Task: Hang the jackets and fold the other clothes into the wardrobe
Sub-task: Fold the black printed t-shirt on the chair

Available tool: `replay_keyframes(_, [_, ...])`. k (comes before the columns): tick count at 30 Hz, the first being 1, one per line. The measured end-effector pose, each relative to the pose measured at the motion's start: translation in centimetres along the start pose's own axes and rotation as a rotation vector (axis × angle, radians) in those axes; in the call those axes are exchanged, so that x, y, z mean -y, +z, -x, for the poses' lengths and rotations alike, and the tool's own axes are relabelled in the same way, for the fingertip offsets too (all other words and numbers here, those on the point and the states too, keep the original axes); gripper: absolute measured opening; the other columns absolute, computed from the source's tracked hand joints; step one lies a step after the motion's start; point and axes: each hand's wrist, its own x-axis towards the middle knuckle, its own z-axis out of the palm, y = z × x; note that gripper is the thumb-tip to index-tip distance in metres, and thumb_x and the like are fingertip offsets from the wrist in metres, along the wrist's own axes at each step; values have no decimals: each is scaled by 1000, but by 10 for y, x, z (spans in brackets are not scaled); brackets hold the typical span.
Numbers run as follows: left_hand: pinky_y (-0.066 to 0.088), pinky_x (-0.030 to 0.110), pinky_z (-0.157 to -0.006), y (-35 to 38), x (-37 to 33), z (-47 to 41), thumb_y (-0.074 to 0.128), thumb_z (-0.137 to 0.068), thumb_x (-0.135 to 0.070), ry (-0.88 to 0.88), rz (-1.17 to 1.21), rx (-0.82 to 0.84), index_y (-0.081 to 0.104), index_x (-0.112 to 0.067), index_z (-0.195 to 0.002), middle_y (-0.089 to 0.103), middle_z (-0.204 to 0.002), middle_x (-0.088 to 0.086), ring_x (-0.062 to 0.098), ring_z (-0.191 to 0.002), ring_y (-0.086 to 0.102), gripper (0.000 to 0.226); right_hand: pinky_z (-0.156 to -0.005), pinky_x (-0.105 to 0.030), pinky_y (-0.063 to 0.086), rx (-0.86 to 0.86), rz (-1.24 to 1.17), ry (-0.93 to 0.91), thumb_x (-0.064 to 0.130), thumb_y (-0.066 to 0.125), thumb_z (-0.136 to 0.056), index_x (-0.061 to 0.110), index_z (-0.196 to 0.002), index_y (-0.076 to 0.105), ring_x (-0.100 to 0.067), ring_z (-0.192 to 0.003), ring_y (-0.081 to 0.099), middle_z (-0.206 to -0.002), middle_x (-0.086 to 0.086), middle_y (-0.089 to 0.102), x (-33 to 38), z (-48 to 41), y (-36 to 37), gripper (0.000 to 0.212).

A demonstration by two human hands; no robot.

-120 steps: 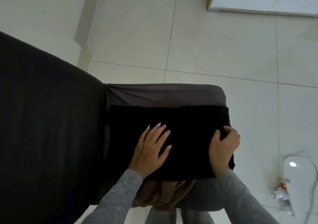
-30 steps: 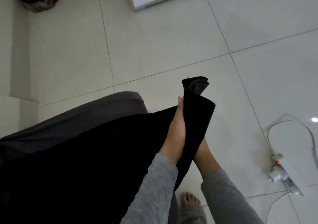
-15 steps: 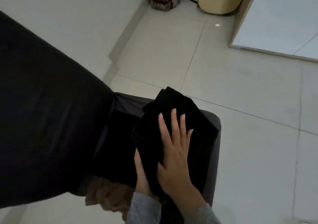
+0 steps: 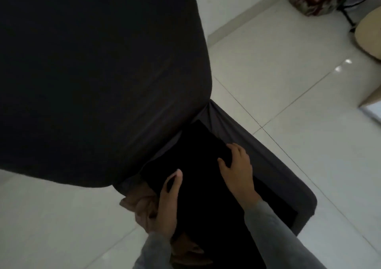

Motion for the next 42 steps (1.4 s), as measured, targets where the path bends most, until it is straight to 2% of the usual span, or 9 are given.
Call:
replay_keyframes(5, [41, 11, -79, 9, 12, 9, 73, -79, -30, 125, -233, -290, 59, -27, -110, 67, -98, -13, 1, -96, 60, 34, -102, -45, 27, 161, 185, -3, 35, 61, -87, 18, -132, 44, -22, -124, 41, -128, 0, 51, 5, -42, -17, 51])
replay_keyframes(13, [46, 19, -64, 47, 18, 16, 61, -90, -18, 151, 35, -657, 66, -20, -84, 66, -69, -4, 4, -63, 59, 8, -87, -40, 40, 321, 227, -379, 23, 67, -82, 11, -97, 57, -27, -99, 51, -95, 0, 48, 6, -78, -25, 21])
replay_keyframes(19, [49, 18, -62, 44, 20, 11, 61, -91, -13, 174, 149, -603, 65, -11, -83, 65, -68, -5, 7, -65, 60, 9, -90, -20, 37, 438, 65, -480, 11, 73, -76, 9, -105, 55, -23, -104, 54, -106, -8, 57, 5, -88, -18, 35])
replay_keyframes(23, [51, 23, -67, 35, 23, 7, 60, -91, -16, 142, 184, -543, 66, -5, -93, 67, -78, 2, 12, -73, 63, 13, -97, -37, 37, 466, 374, -503, 34, 72, -78, 15, -125, 51, -27, -118, 48, -121, -8, 56, 11, -95, -12, 55])
replay_keyframes(29, [49, 22, -58, 29, 24, 10, 59, -92, -16, 137, 253, -488, 63, -5, -88, 59, -73, 7, 17, -66, 56, 12, -95, -38, 30, 446, 731, -663, 43, 62, -83, 19, -117, 57, -26, -118, 44, -120, -3, 54, 19, -95, -16, 42])
replay_keyframes(32, [47, 18, -54, 32, 20, 14, 57, -93, -15, 157, 276, -466, 62, -4, -88, 58, -71, 7, 12, -60, 55, 14, -82, -36, 36, 374, 520, -795, 26, 65, -83, 12, -102, 59, -30, -97, 56, -97, -7, 64, 11, -89, -19, 25])
replay_keyframes(36, [42, 13, -49, 27, 25, 23, 56, -94, -16, 186, 228, -531, 59, -4, -77, 55, -59, -4, 4, -52, 50, 21, -67, -30, 49, 365, 117, -621, 16, 65, -86, 12, -98, 54, -20, -69, 61, -74, -1, 63, 3, -73, -25, 16])
replay_keyframes(39, [37, 14, -49, 16, 29, 27, 57, -93, -18, 216, 208, -565, 51, -9, -68, 47, -53, -8, 4, -50, 42, 28, -69, -18, 47, 480, -67, -272, 17, 69, -84, 14, -96, 59, -13, -79, 63, -80, 4, 65, 6, -72, -26, 16])
replay_keyframes(42, [36, 14, -49, 10, 32, 31, 55, -94, -12, 206, 220, -560, 45, -16, -59, 45, -49, -16, -1, -46, 41, 36, -80, -33, 52, 698, -11, -81, 18, 71, -82, 9, -102, 67, -22, -87, 67, -89, -7, 70, 2, -80, -30, 22])
